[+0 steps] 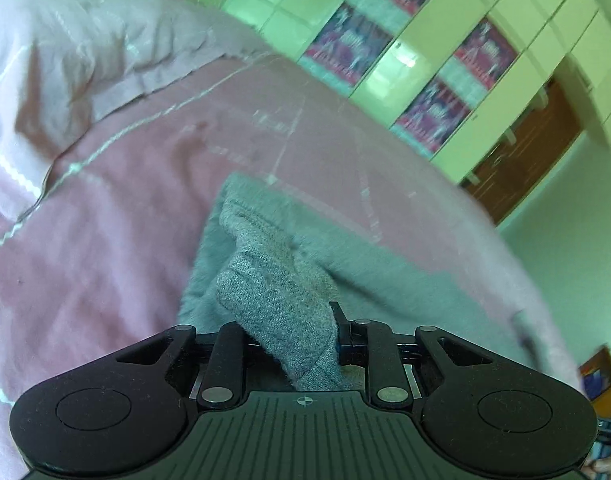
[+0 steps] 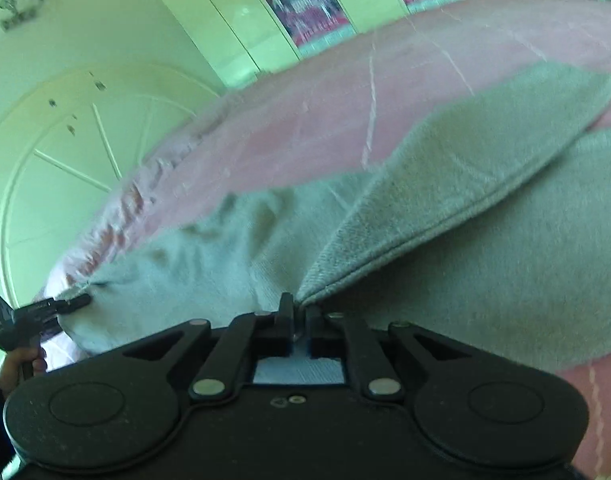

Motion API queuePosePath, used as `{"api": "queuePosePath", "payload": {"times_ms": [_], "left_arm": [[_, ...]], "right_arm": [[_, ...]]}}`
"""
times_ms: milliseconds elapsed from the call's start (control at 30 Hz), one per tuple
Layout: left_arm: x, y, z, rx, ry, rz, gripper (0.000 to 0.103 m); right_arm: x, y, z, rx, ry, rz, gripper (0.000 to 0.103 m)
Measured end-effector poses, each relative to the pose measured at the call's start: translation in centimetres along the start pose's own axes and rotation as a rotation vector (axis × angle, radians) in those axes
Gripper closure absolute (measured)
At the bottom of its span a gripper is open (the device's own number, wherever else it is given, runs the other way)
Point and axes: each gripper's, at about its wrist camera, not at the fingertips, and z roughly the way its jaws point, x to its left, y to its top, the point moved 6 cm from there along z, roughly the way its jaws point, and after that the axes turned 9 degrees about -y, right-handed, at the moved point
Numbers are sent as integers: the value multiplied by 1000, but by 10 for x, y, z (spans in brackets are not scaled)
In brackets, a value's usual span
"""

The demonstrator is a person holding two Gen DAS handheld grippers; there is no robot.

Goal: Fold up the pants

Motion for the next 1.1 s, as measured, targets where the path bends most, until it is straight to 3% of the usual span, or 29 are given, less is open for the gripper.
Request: {"api": "queuePosePath", "payload": {"times_ms": [100,200,400,500,567,633,700,767,800,833,900,933,967,1000,1100], "left_arm": [[3,2,-3,-11,-32,-48,80],[-2,5,-7,0,-37,-28,78],[7,-3,-17,-65,-30,-128,62],[12,-6,-25,-125,-31,-179,62],[9,-5,-27,-143,-21,-164,78],[-4,3,-31,-185,-40,-99,78],[-8,8,-27,-169,19,-38,78],[6,3,-16,-93,102,-36,78],[10,0,-14,-77,114,-28,78],[8,-1,-16,-80,109,-25,77],[1,-2,-26,-90,124,-11,68],[-3,-3,-32,-96,157,10,48],[-9,-4,-38,-99,213,40,19],[-17,-5,-46,-112,264,82,10],[-48,-9,-63,-141,340,185,8]], "right_arm": [[-6,1,-3,-10,26,48,103],[-11,4,-10,-26,25,55,99],[-22,7,-8,-32,30,118,96],[-23,9,-9,-43,17,129,95],[-22,11,-11,-63,18,131,103],[-16,15,-24,-126,36,93,103],[-13,17,-28,-144,35,61,103],[-17,11,-13,-63,-15,41,102],[-19,5,-4,-17,-31,40,103],[-21,5,-5,-28,-20,56,103],[-23,8,-11,-44,-2,86,98],[-24,11,-16,-61,-8,91,89],[-25,14,-21,-80,-19,92,84],[-27,16,-25,-94,-26,95,84],[-37,23,-39,-131,-32,112,83]]}}
